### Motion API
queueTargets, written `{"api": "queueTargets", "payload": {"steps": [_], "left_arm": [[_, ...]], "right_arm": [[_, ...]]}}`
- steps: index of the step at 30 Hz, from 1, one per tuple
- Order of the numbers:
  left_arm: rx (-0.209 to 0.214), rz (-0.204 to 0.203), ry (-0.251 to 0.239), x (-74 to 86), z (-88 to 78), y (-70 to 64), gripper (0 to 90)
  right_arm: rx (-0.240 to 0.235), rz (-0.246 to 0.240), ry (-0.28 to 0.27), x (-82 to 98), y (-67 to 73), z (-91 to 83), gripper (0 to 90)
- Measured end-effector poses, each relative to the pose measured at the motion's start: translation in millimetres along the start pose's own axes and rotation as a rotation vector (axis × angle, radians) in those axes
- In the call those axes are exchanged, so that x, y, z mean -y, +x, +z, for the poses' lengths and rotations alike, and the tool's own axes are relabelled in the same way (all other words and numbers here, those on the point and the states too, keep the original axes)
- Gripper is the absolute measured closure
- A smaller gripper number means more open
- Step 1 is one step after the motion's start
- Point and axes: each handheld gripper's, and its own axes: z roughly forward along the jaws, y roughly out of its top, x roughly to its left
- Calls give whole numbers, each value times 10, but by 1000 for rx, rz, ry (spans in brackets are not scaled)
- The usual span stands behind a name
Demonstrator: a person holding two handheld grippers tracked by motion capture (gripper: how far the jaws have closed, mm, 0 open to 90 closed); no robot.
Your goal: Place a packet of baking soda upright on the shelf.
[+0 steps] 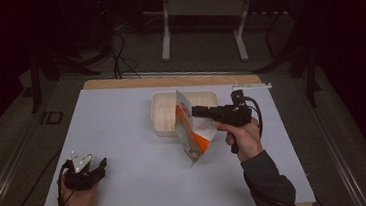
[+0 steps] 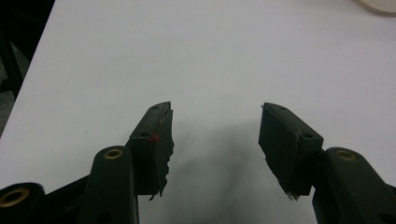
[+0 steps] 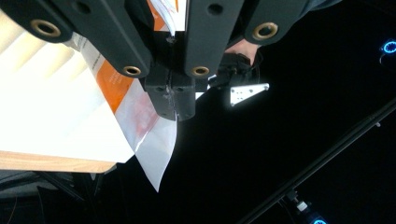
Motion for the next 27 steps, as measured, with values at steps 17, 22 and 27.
{"api": "queueTargets", "payload": {"steps": [17,22,27], "left_arm": [[1,-4,3,0,2,3,443],[1,-4,4,0,4,3,442],[-1,-2,6,-2,5,2,443]], "right_arm": [[5,-4,-42,-168,57,95,900],[7,4,-52,-194,31,126,900],[19,-7,-49,-216,21,182,900]]}}
